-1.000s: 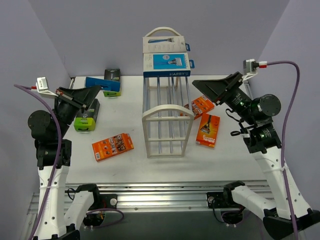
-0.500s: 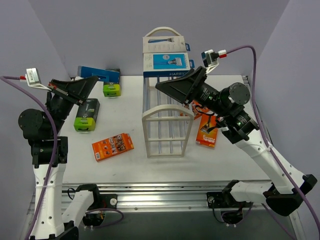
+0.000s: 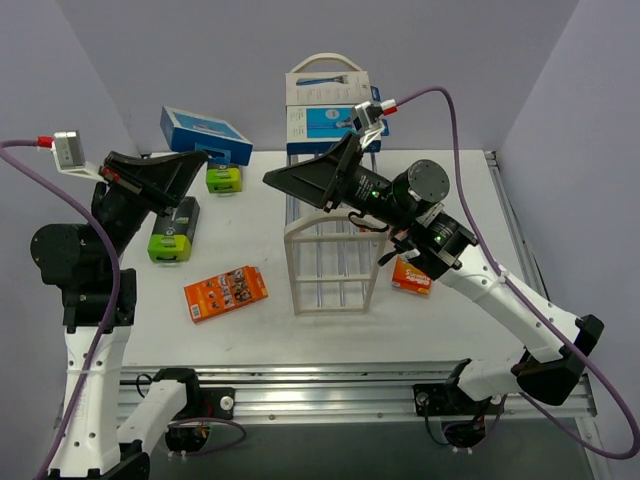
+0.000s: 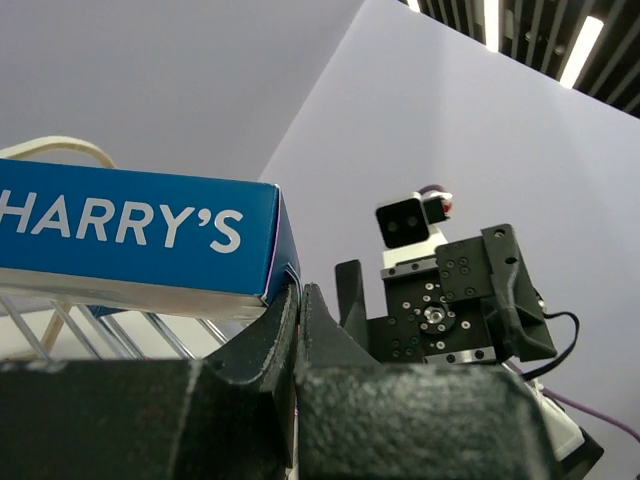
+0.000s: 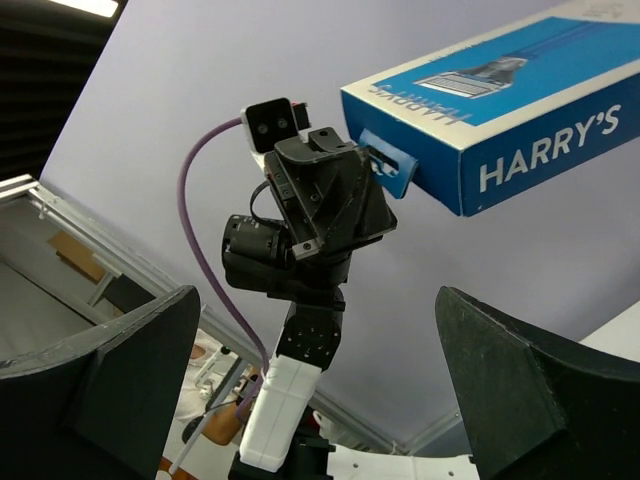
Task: Place and organize the shaving razors onto the shelf
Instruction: Pass the shaving razor from the left arm to the right
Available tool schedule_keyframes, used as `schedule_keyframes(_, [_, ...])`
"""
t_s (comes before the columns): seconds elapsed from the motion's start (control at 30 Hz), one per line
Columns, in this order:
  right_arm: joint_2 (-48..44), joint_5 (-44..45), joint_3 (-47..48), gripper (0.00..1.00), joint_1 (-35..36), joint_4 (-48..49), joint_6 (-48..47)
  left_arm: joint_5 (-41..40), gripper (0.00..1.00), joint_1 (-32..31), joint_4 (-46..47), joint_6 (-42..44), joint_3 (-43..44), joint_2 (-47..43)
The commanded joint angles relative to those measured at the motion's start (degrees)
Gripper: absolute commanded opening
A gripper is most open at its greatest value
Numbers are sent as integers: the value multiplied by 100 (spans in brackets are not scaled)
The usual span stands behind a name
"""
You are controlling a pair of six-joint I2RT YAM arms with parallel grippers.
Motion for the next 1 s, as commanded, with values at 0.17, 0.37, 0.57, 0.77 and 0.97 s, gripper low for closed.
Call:
schedule_keyframes(0.17, [327,143,246,100,211,949,668,414,2,-198,1282,402,267,-82])
schedule_keyframes(0.37, [415,274,80,100,299,1432,976,572,2,-303,1686,403,109,-83])
schedule_keyframes(0.57, [529,336,0,100,299,1819,1222,651,2,-365,1880,376,-119,-118])
schedule_keyframes(0.77, [722,310,114,100,299,1951,1363,660,2,-382,2196,236,-462,-223])
schedule_keyframes(0.97, [899,239,158,100,308,2136,1513,809,2,-435,2539,112,-603,-197])
